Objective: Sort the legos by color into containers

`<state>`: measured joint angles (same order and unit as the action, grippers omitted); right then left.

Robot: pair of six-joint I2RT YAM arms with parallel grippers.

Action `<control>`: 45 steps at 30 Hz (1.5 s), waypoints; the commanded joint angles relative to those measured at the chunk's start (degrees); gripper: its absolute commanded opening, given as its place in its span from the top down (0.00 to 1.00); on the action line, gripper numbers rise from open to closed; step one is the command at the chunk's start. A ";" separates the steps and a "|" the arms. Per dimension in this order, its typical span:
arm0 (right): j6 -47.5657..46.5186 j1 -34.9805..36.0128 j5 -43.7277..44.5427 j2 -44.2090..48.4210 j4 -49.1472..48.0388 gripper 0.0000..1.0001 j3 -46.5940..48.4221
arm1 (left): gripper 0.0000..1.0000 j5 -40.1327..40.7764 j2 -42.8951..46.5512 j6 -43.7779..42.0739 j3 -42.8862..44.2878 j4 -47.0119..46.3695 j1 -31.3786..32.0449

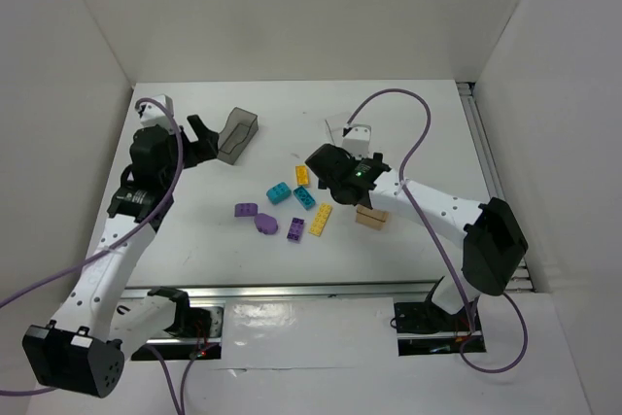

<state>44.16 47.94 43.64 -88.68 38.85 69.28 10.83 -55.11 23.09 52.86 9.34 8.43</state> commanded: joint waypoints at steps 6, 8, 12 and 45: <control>-0.73 -0.39 -4.41 2.64 -6.05 0.00 -3.61 | 0.00 3.14 -1.93 4.24 3.39 4.10 -0.16; -3.37 -0.39 -7.67 2.64 -11.15 0.00 -5.19 | 0.00 2.10 -1.93 6.70 3.39 5.32 -0.69; -3.30 -0.39 -12.87 1.15 -15.12 0.02 -7.49 | 0.00 -3.79 -3.24 7.23 5.58 8.05 -0.69; -3.73 -12.96 -17.18 -12.02 -17.23 0.12 -7.85 | 0.02 -11.36 -4.48 4.42 6.20 9.20 0.89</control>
<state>40.77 35.64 23.16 -97.67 21.45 58.22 -0.23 -59.81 28.64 57.43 19.35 9.04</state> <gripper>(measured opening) 0.903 0.980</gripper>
